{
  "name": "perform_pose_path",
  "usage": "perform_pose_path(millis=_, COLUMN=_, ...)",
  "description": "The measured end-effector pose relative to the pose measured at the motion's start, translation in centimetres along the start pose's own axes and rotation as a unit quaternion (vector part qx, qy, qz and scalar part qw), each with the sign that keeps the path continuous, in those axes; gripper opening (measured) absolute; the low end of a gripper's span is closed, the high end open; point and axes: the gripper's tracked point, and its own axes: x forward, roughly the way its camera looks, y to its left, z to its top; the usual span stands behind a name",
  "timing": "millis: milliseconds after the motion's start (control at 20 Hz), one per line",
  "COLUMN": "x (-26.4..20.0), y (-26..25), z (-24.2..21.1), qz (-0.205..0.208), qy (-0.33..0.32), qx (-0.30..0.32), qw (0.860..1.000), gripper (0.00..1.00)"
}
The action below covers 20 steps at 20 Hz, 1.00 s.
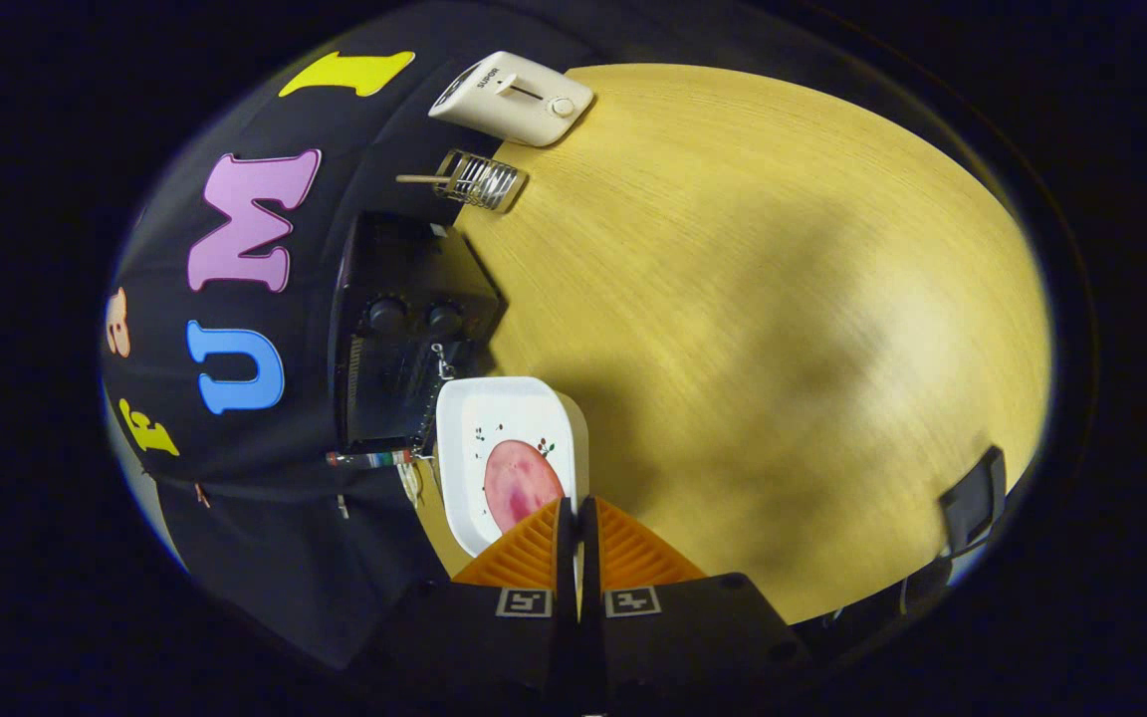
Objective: Open the toaster oven, put the food inside, and close the toaster oven door.
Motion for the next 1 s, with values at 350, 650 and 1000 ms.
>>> perform_pose_path(millis=350, x=4.8, y=9.4, z=-4.9, qz=0.021, qy=-0.057, qx=0.069, qw=0.996, gripper=0.05)
perform_pose_path(millis=650, x=11.4, y=14.4, z=-5.5, qz=0.011, qy=-0.120, qx=0.136, qw=0.983, gripper=0.05)
perform_pose_path(millis=1000, x=20.2, y=18.6, z=-3.4, qz=0.019, qy=-0.189, qx=0.234, qw=0.954, gripper=0.05)
